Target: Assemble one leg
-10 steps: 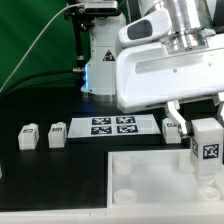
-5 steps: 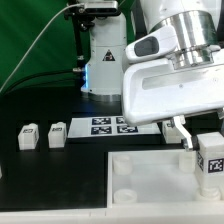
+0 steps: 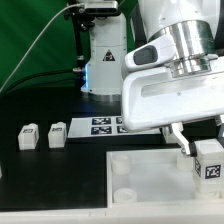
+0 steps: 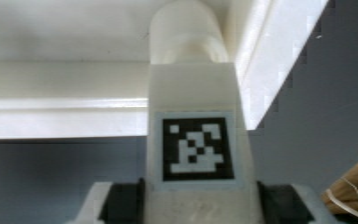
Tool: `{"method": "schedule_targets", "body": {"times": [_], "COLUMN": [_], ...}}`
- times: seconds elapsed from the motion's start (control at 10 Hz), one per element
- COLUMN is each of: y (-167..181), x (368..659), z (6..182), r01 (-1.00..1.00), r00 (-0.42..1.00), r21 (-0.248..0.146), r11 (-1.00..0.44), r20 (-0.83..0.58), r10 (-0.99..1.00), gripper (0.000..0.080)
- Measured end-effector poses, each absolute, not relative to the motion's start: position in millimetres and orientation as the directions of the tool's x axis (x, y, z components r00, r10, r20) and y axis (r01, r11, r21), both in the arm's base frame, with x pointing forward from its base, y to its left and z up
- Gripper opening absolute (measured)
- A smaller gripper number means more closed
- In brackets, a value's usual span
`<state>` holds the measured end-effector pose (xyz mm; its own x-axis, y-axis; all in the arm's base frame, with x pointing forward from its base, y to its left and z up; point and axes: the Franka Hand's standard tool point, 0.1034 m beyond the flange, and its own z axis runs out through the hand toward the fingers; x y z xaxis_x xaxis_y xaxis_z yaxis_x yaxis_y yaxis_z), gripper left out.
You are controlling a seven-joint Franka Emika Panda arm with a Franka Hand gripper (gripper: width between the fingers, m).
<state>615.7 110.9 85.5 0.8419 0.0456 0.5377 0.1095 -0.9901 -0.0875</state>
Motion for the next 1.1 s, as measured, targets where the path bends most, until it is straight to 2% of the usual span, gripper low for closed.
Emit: {"method": "schedule_targets", "body": {"times": [0.1,0.2,0.3,0.4,0.9,1.1], "y": [111,111,111,111,111,112], "x": [616,616,616,616,616,625], "z": [85.5,85.5,85.5,85.5,85.3,98.2], "r01": [0.109,0.11,0.11,0.11,0.109,0.113], "r00": [0.842,0.842,0.842,0.842,0.851,0.893], "r21": [-0.087,-0.087,-0.087,-0.087,-0.09,-0.105], "r11": [-0.99,-0.99,-0.99,-0.99,-0.99,-0.988], "r20": [0.538,0.538,0.538,0.538,0.523,0.447], "r10": [0.046,0.046,0.046,0.046,0.046,0.055], "gripper": [0.036,0.0542,0.0542,0.0631,0.0649,0.0649]}}
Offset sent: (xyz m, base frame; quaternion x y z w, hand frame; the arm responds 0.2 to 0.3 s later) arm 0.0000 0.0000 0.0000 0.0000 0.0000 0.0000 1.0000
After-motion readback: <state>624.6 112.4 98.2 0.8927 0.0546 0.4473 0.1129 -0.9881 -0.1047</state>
